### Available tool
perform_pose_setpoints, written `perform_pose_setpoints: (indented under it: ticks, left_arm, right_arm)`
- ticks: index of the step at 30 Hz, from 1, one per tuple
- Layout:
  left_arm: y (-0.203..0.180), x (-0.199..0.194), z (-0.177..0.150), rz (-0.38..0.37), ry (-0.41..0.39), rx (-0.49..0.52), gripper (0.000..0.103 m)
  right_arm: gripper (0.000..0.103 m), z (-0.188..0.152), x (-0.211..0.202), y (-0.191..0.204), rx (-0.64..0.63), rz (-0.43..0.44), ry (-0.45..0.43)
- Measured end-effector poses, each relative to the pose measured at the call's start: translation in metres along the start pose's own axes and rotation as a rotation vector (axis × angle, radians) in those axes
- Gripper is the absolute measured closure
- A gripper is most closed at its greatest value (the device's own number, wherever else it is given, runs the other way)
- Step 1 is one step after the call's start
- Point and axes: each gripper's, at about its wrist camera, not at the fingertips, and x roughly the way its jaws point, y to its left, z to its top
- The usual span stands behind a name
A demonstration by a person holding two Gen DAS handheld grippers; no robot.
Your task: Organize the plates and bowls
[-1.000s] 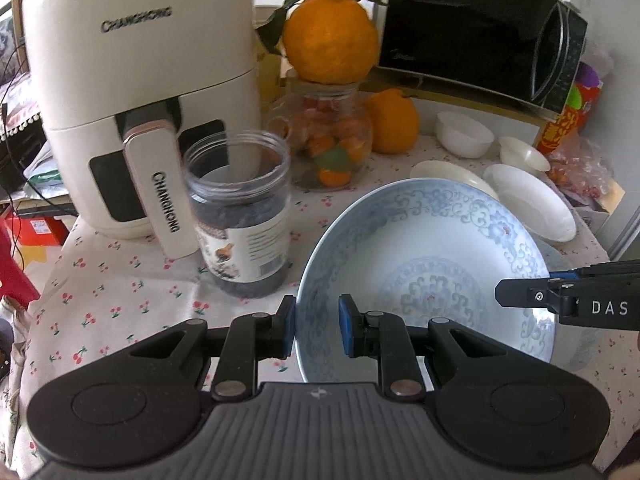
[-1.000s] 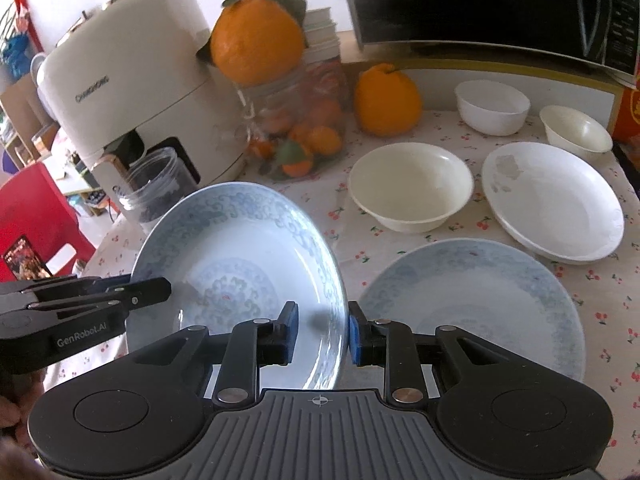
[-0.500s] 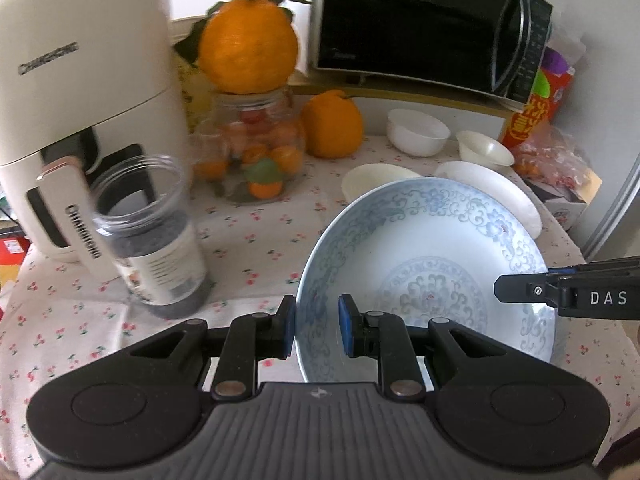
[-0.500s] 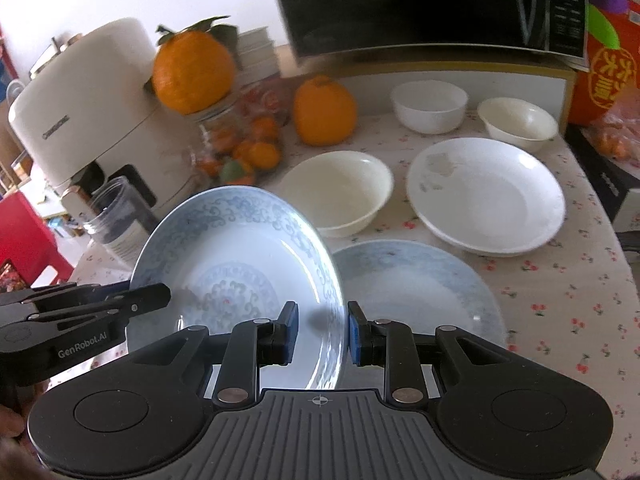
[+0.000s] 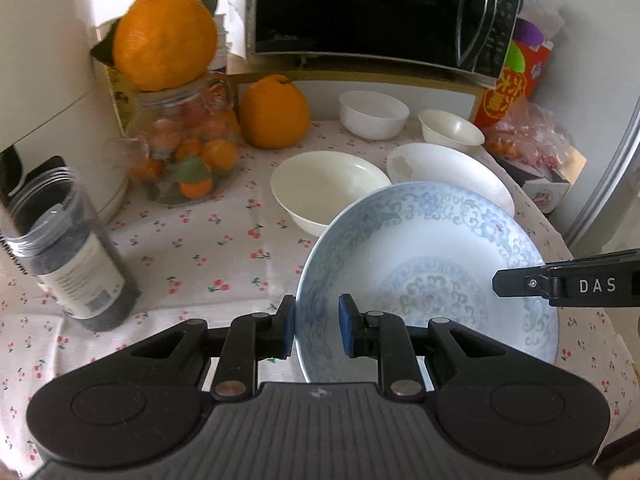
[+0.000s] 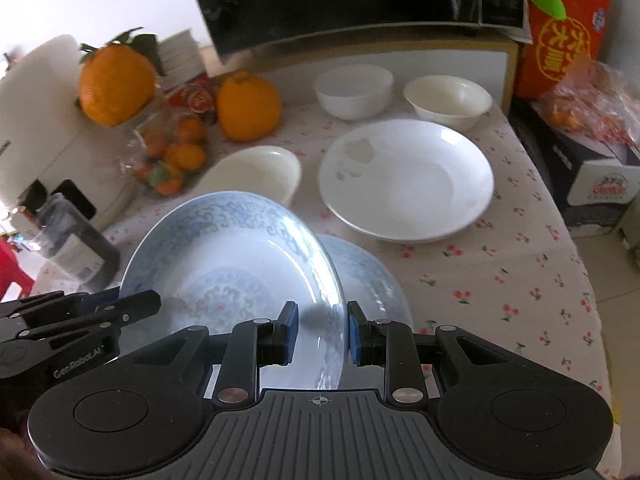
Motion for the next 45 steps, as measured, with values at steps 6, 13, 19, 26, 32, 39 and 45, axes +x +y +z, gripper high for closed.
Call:
perform_pose_setpoints:
  ticks: [6, 13, 19, 26, 32, 39, 45]
  left_arm:
    - [-0.015, 0.013, 0.000, 0.021, 0.016, 0.027, 0.083]
    - [-0.028, 0.023, -0.001, 0.047, 0.031, 0.084, 0.083]
    - [-0.030, 0.029, -0.001, 0.067, 0.048, 0.108, 0.083]
    - [-0.037, 0.036, -0.003, 0.087, 0.071, 0.140, 0.083]
    - [-0.043, 0.037, -0.004, 0.118, 0.069, 0.186, 0.083]
    - [-0.043, 0.038, -0.002, 0.087, 0.079, 0.190, 0.072]
    - [-0.045, 0.039, -0.002, 0.052, 0.094, 0.193, 0.051]
  right_arm:
    - [0.078, -0.001, 0.009, -0.010, 0.017, -0.046, 0.017]
    - [0.078, -0.002, 0.018, -0.016, 0.016, -0.088, 0.032]
    - [0.077, -0.003, 0.020, -0.010, -0.032, -0.116, 0.026]
    - [0.077, -0.005, 0.024, -0.004, -0.099, -0.176, 0.018]
    - [0.077, -0.008, 0.030, -0.006, -0.098, -0.180, 0.044]
    - [0.075, -0.010, 0.032, -0.003, -0.118, -0.194, 0.053]
    - [0.057, -0.010, 0.033, 0.000, -0.138, -0.160, 0.081]
